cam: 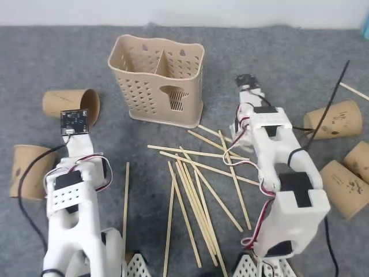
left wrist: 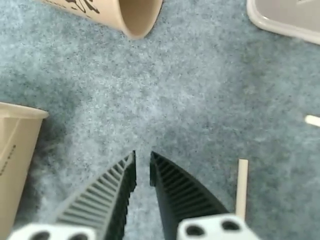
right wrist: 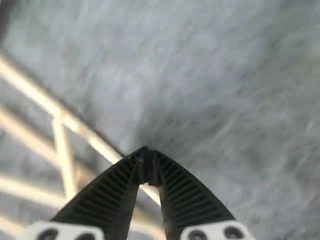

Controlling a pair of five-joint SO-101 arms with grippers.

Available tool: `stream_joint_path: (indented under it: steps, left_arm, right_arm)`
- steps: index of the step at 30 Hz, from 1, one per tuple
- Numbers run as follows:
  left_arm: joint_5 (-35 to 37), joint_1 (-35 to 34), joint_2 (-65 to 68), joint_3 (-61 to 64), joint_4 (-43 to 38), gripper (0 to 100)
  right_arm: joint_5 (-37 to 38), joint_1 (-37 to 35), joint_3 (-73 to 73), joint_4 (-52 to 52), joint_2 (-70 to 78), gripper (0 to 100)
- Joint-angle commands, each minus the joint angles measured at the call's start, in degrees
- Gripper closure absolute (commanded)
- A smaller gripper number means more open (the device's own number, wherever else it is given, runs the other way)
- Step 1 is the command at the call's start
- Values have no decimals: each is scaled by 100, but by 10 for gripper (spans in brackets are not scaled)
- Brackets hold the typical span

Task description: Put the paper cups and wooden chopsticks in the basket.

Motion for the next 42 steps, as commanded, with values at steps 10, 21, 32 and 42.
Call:
stream_joint_path:
  steps: [10,21,32,42]
  left_arm:
    - [-44,-9,-167,22,-141,957]
    - [-44,-9,-167,22,-149,957]
    - [-44,-18,-167,22,-149,957]
    - [-44,-18,-167,22,-149,957]
  right_arm:
    - [738,-189,1582,848,-3090,991]
    - [-2066,-620,2321,-1763,-3284,991]
    - [-2435,-998,2136,-2466,-1622,991]
    - [-2435,-884,1811,-2501,-1464,991]
